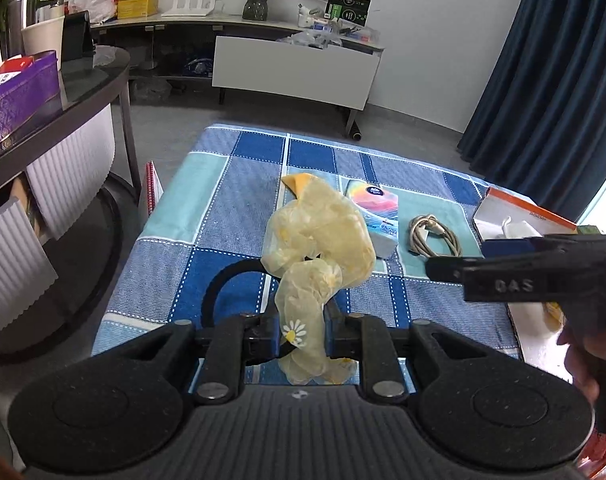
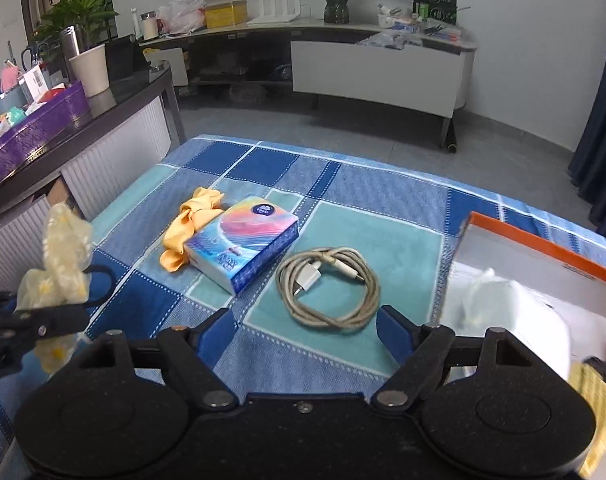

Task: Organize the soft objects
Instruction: 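Grasp the cream gloves with the left gripper while the right grasps the coiled cable, then carry the cream gloves and the coiled cable over the white box, then lower the gloves and cable into the box and open both grippers, then withdraw both grippers from the box toward the yellow glove and tissue pack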

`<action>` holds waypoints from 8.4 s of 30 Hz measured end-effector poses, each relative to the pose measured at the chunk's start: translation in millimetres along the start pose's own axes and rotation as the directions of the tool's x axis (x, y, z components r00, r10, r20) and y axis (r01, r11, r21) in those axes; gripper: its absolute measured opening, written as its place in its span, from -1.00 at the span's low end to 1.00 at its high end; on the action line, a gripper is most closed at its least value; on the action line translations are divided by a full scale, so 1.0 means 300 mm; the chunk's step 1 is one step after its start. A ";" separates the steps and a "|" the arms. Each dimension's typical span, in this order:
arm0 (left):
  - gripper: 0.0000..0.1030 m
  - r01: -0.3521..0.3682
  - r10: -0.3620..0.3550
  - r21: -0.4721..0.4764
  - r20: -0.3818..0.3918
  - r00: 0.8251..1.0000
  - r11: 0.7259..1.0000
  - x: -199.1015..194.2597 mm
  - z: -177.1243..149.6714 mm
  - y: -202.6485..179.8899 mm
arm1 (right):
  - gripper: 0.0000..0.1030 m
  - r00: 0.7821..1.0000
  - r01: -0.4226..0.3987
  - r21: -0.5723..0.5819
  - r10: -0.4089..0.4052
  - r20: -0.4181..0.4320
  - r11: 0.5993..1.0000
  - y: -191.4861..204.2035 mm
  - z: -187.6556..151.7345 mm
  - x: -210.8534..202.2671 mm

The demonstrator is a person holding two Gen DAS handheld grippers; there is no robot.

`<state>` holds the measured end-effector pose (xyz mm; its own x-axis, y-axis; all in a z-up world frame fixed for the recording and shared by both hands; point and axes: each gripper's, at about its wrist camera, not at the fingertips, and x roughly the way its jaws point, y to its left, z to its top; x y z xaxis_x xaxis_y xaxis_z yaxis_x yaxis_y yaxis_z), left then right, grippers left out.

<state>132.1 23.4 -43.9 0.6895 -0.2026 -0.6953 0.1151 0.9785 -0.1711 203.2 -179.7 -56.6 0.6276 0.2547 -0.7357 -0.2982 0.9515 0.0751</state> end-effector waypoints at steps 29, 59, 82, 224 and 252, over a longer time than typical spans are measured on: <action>-0.59 0.042 -0.043 0.018 0.035 0.998 0.999 -0.137 -0.032 -0.095 | -0.78 0.987 -0.042 -0.005 0.042 0.155 0.999 0.085 -0.140 -0.329; -0.59 0.025 -0.031 0.082 0.066 0.997 0.996 -0.355 -0.171 -0.297 | -0.78 0.962 0.013 0.107 -0.041 0.271 0.994 0.061 -0.390 -0.742; -0.59 0.045 -0.053 0.119 0.062 0.997 0.992 -0.360 -0.189 -0.349 | -0.79 0.956 0.045 0.147 -0.086 0.281 0.988 0.016 -0.422 -0.796; 0.66 0.041 -0.041 0.055 -0.003 0.999 0.998 -0.204 -0.061 -0.279 | 0.46 0.965 0.088 0.166 -0.125 0.231 0.982 -0.021 -0.281 -0.606; 0.66 -0.096 0.094 -0.049 -0.026 0.995 0.994 0.012 0.062 -0.007 | 0.50 0.982 0.020 0.092 -0.037 0.187 0.996 0.084 -0.202 -0.416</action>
<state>147.5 21.5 -33.1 0.6784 -0.1102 -0.7264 0.0131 0.9903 -0.1380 73.8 -197.9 -3.6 0.7616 0.2470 -0.5992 -0.2182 0.9683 0.1219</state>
